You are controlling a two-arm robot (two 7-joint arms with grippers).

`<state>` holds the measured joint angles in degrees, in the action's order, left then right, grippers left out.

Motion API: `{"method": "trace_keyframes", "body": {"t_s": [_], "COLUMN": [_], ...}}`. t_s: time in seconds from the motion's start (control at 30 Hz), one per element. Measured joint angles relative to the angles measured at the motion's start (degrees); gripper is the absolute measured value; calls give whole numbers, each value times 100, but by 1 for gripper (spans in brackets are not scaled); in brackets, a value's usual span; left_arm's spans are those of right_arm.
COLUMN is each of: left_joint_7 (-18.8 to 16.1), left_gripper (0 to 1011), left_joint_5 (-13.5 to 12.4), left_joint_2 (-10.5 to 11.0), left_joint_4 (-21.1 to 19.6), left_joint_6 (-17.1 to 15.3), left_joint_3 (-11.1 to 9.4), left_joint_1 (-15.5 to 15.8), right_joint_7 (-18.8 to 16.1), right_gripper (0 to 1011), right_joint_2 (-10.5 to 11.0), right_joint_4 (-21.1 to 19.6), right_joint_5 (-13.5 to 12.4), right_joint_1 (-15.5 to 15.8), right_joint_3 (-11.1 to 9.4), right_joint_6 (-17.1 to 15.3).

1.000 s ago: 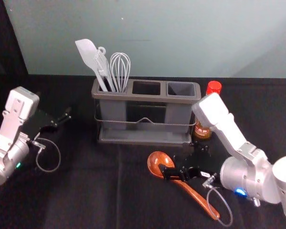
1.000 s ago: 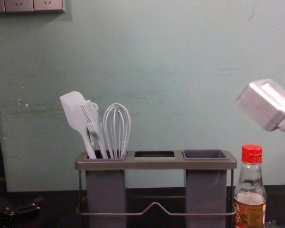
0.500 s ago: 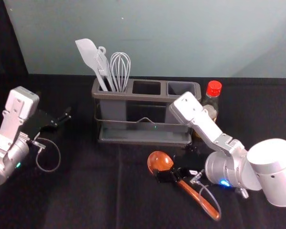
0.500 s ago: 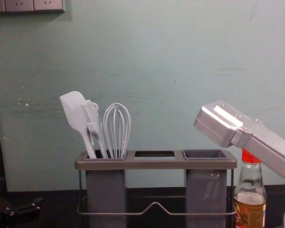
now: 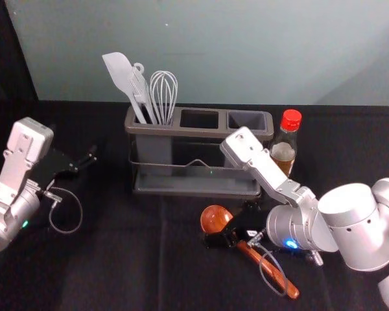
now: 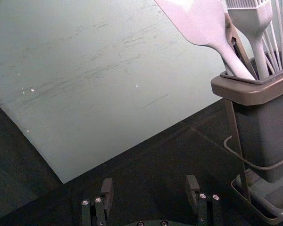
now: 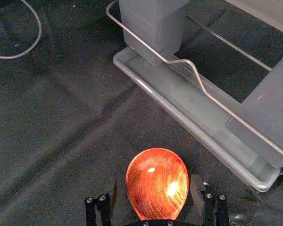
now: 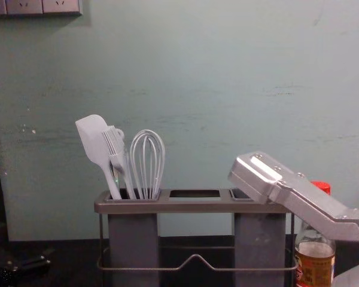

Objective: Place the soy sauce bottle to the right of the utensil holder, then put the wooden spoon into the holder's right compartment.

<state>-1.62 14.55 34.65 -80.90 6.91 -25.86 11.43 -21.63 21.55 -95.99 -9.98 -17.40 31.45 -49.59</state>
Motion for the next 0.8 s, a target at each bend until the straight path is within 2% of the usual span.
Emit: {"method": "trace_keyframes", "body": {"t_s": [0.8], "left_joint_7": [0], "left_gripper": [1005], "left_joint_5": [0], "left_joint_2": [0], "left_joint_4": [0], "left_joint_6": [0], "left_joint_3": [0], "left_joint_1": [0], "right_joint_7": [-155], "right_gripper": [1002], "right_joint_2": [-244], "right_joint_4": [258], "right_joint_5": [298], "right_joint_1": [-46], "right_joint_3": [-73], "right_joint_6": [19]}}
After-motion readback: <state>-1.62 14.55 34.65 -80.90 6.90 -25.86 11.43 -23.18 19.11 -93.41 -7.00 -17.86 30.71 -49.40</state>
